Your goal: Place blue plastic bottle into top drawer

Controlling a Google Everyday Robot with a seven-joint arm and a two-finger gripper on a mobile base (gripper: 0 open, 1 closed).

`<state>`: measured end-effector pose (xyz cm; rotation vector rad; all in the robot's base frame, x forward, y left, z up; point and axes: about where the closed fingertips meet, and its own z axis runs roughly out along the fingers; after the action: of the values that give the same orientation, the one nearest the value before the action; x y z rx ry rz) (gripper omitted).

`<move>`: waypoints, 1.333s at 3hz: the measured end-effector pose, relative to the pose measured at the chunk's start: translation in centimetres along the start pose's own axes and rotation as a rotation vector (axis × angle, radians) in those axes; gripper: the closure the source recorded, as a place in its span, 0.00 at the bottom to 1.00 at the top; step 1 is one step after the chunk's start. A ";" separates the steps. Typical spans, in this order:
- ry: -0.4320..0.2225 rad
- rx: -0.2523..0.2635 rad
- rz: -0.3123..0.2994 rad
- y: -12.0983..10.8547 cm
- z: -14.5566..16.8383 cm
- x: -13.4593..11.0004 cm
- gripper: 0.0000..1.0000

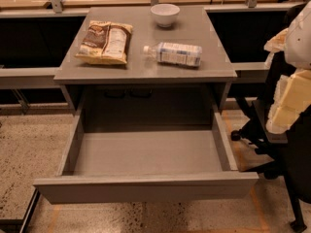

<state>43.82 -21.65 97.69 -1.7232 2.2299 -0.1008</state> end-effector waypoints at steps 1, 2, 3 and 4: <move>0.000 0.000 0.000 0.0 0.0 0.0 0.00; -0.105 0.028 -0.003 -2.4 -0.3 -2.2 0.00; -0.281 0.039 -0.014 -7.2 -0.1 -6.7 0.00; -0.395 -0.017 0.001 -11.8 1.7 -10.6 0.00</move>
Offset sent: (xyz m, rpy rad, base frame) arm 0.0803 0.0396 0.0422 0.2844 -0.1558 0.0712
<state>57.61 -14.49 101.20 -1.5866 1.9451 0.2399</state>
